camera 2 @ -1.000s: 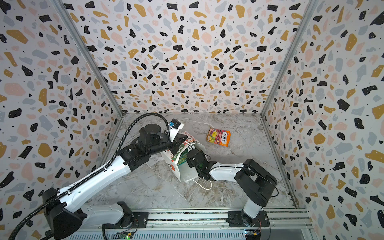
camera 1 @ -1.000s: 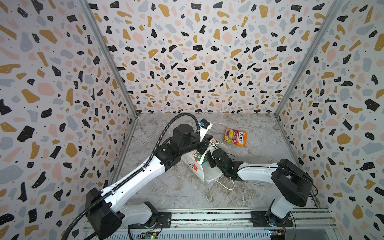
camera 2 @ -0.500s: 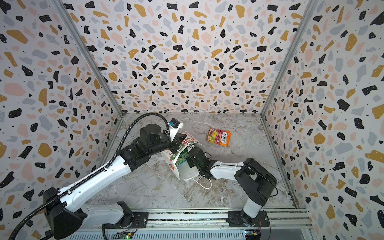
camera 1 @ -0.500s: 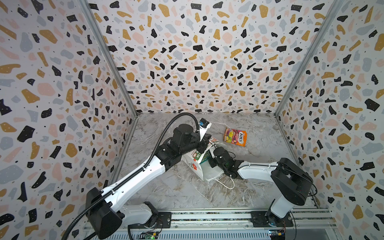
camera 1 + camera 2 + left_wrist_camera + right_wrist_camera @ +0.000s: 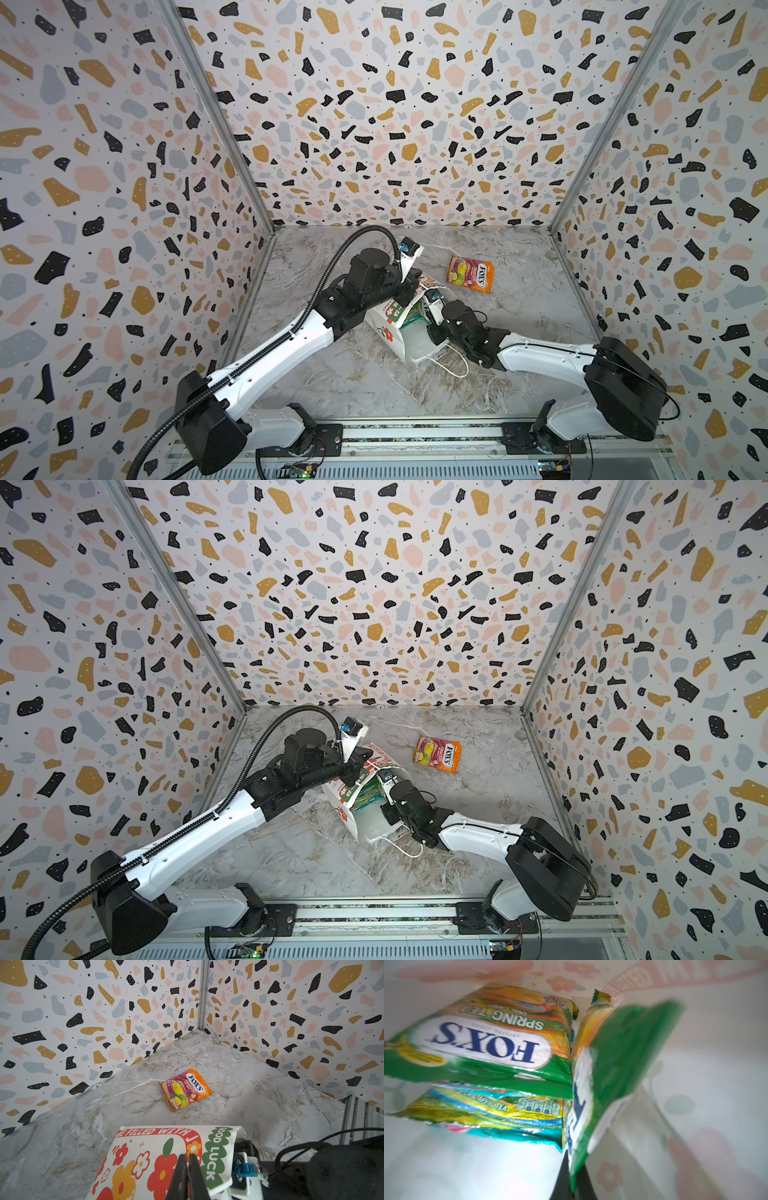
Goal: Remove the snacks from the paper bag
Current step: 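Reach the right gripper into the bag and close on a green FOX'S packet, then lift the green FOX'S packet out of the bag with the right gripper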
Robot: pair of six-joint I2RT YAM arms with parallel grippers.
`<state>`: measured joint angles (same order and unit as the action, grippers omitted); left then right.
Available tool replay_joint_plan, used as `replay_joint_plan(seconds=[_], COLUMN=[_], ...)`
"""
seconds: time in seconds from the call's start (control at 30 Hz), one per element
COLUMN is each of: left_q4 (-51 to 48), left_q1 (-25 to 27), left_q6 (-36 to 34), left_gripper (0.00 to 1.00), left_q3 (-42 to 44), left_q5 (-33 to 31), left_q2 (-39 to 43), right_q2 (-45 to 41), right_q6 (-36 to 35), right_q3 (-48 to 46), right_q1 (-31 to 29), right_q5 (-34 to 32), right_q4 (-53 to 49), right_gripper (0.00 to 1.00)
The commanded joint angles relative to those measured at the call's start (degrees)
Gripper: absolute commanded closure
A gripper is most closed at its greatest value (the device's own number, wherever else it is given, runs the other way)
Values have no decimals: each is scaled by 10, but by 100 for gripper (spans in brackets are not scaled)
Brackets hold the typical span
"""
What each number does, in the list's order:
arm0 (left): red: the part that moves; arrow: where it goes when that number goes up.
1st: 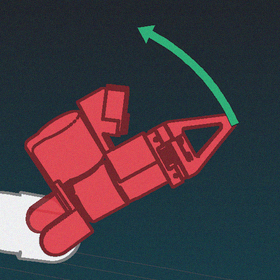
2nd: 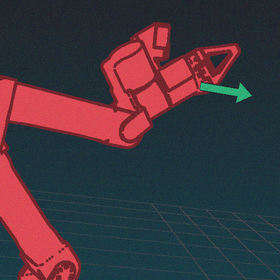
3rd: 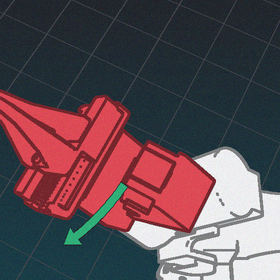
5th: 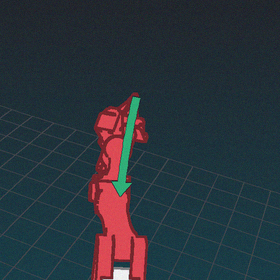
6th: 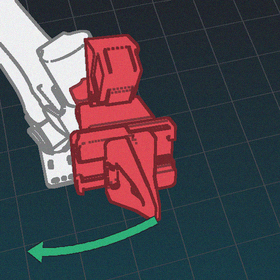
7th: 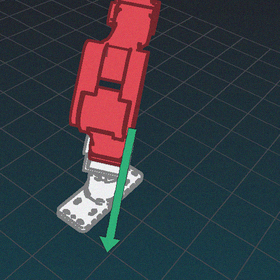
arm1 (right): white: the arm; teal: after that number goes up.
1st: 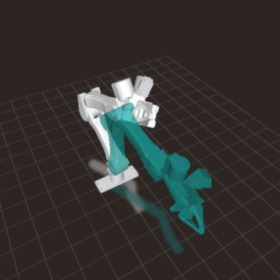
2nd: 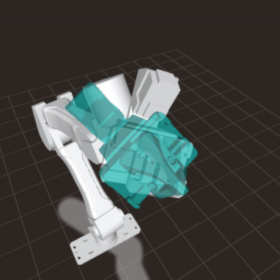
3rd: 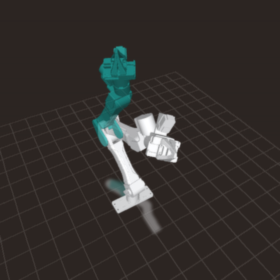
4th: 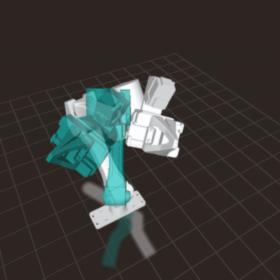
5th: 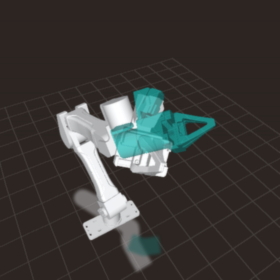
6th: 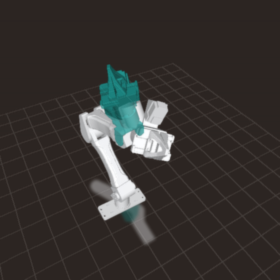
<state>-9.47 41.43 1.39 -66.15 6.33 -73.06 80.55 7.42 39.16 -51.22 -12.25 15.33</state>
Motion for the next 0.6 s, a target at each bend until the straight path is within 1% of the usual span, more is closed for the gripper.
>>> replay_joint_plan(seconds=[0.0,0.3,0.57], left_q4=[6,6,4], left_q1=[1,1,1], left_q6=[6,7,7], left_gripper=[100,100,100], left_q3=[-18,-17,-18], left_q5=[-12,-15,-11], left_q2=[-4,-2,-5], right_q2=[-54,-146,-230], right_q6=[-16,-36,-57], right_q3=[0,5,45], right_q1=[-7,-17,-35], right_q5=[17,31,49], right_q4=[-31,-113,-189], right_gripper=[100,100,100])
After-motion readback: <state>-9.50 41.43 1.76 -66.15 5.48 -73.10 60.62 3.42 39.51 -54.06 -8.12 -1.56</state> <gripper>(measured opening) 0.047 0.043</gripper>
